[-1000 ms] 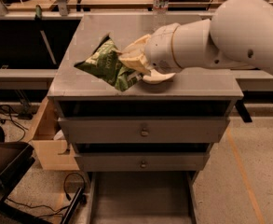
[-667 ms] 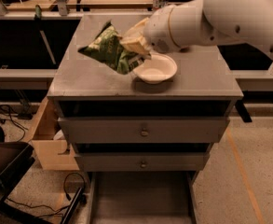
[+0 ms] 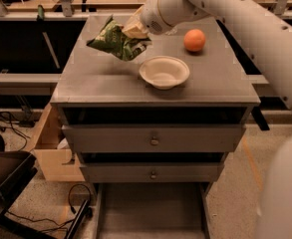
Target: Pick green jalapeno chip bag from bottom drawer and place on counter
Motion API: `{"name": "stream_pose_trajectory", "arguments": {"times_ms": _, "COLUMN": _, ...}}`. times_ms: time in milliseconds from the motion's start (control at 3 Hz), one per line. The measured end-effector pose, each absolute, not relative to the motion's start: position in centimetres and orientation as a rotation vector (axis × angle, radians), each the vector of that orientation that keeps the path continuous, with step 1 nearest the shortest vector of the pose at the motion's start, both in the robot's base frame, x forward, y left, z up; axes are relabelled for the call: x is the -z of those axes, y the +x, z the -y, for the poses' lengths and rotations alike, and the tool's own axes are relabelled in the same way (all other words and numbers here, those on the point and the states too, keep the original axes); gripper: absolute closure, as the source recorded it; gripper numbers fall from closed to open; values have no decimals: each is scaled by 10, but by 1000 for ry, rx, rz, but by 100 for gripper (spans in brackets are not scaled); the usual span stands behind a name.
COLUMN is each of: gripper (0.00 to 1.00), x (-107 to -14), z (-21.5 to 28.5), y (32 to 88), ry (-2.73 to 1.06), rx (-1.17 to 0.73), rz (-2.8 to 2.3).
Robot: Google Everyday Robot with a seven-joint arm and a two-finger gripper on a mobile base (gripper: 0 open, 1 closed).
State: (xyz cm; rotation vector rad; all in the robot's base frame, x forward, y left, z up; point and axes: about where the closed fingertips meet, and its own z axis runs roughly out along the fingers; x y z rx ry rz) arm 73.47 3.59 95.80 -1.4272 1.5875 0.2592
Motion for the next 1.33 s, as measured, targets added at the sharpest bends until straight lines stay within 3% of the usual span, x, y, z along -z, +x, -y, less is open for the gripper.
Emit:
{"name": "stream_pose_trajectory", "arguments": {"times_ms": 1000, "gripper": 100, "x": -990, "z": -67, "y": 858, "ry": -1339, "rx": -156, "rz": -1489}}
{"name": "stream_pose_trajectory", "arguments": {"times_ms": 1333, "gripper": 84, "x": -996, "z": -67, "y": 861, "ry": -1328, "rx": -151, "rz": -1478}}
